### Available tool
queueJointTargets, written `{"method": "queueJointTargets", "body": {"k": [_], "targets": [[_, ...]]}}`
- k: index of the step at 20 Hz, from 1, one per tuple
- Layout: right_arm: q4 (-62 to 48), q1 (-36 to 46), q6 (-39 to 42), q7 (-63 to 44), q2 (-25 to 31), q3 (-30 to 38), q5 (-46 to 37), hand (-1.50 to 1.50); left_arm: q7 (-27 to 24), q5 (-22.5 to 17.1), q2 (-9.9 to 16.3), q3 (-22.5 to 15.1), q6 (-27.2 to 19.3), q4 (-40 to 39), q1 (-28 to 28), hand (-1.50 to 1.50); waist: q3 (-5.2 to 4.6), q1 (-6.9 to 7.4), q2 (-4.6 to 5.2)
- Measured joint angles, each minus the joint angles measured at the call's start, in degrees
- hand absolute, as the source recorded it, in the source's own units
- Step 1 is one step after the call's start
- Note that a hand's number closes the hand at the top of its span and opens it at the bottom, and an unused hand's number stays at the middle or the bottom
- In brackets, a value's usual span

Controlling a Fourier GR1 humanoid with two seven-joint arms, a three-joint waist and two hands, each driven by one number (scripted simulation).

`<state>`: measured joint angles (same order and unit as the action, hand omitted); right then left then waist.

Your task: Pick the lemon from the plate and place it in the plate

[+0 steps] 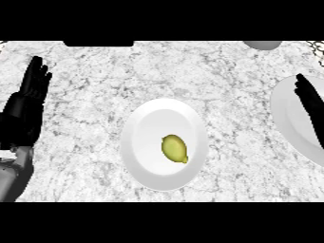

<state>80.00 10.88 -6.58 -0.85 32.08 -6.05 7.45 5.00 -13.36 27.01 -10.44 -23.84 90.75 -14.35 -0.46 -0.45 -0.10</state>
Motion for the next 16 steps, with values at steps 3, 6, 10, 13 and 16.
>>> {"method": "queueJointTargets", "body": {"k": [3, 6, 10, 13, 16], "targets": [[-1.74, 3.69, 6.35, -2.66, -2.43, -4.34, 2.12, -1.5, -1.69, 0.38, 0.06, -1.96, 2.99, 0.71, -0.6, 0.0, 0.24, 1.97, 0.51], [-2.84, 6.75, 15.39, -5.44, -6.67, -10.31, 6.35, -1.5, -3.1, 1.05, 0.78, -5.03, 7.09, 2.4, -2.77, 0.0, 0.51, 5.47, 1.73], [-1.37, 16.52, 23.96, -3.4, -4.28, -18.75, -1.28, -1.5, -4.09, 0.75, 0.79, -9.1, 12.38, 3.31, -3.93, 0.0, 0.37, 7.8, 1.67], [-0.67, 23.54, 26.95, -0.36, -4.02, -24.0, -8.43, -1.5, -4.97, 0.39, 0.88, -9.9, 14.69, 2.43, -4.49, 0.0, 0.36, 7.12, 1.42], [-2.13, 29.27, 26.92, 1.95, -6.57, -28.34, -15.27, -1.5, -6.21, -0.25, 1.75, -9.37, 16.82, 1.59, -3.85, 0.0, 0.38, 5.74, 1.06]]}}
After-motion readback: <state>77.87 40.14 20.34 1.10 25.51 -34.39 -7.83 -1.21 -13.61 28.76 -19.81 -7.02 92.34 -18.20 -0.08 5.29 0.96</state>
